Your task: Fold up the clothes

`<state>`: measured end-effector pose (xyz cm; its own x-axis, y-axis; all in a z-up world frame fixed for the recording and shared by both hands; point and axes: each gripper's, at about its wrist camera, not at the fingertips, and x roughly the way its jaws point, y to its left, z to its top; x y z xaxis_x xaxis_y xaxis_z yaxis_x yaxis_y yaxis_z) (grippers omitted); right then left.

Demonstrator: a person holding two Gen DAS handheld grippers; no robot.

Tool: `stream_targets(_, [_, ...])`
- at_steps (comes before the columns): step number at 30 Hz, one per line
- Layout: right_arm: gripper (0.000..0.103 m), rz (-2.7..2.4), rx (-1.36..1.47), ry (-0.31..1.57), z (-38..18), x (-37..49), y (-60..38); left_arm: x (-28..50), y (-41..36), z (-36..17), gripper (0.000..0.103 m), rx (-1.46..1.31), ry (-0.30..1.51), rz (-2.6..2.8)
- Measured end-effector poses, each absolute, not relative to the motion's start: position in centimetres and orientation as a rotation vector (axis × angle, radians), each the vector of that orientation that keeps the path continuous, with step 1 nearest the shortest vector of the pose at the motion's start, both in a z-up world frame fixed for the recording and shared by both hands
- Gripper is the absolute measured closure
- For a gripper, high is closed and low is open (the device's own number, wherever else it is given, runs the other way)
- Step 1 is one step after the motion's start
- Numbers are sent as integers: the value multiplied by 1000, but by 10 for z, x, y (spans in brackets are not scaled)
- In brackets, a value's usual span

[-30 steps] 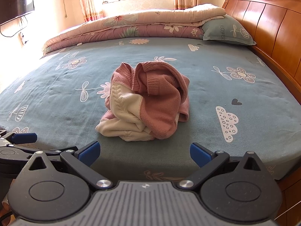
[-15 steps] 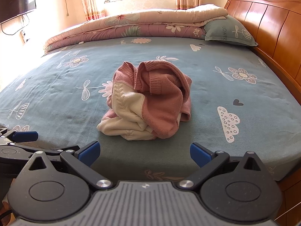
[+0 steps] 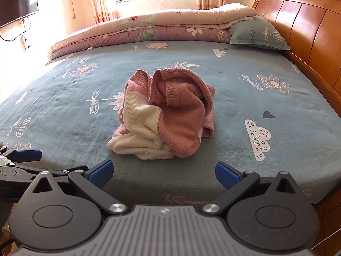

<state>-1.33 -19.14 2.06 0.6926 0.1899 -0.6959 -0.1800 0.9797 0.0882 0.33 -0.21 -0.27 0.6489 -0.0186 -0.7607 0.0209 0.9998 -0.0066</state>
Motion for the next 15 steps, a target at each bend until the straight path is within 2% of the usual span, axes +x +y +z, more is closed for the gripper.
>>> stream_targets(15, [0, 193, 8, 800, 13, 9, -192, 22, -6, -9, 1, 21, 877, -36])
